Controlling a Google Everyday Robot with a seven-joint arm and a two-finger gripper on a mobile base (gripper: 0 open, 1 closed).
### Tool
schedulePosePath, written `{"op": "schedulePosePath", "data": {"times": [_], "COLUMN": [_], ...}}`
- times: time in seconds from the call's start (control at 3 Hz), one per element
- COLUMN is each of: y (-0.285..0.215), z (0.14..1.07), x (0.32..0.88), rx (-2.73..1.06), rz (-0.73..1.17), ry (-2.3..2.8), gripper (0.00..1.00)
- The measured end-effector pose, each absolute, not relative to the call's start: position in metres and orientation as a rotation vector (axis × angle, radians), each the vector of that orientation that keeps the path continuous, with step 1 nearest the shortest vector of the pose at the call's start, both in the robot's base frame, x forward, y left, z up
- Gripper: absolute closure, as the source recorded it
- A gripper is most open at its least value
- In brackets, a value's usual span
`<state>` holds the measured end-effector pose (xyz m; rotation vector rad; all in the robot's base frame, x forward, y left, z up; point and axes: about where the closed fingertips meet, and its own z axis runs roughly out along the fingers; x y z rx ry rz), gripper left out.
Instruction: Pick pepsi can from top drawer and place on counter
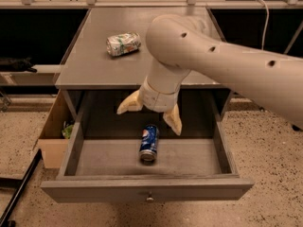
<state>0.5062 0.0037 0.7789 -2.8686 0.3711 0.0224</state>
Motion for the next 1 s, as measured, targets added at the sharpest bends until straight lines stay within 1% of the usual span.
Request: {"op": "schedulePosePath", "data": {"times": [0.33, 0.67, 1.0], "y": [0.010, 0.020, 0.018], "z": [0.726, 0.689, 0.701], "x": [0.512, 0.518, 0.513], "rx": [-2.887, -2.913, -2.858], "rz": [0.165, 0.201, 0.085], "ry": [0.359, 0.306, 0.315], "gripper": [0.00, 0.00, 0.00]}}
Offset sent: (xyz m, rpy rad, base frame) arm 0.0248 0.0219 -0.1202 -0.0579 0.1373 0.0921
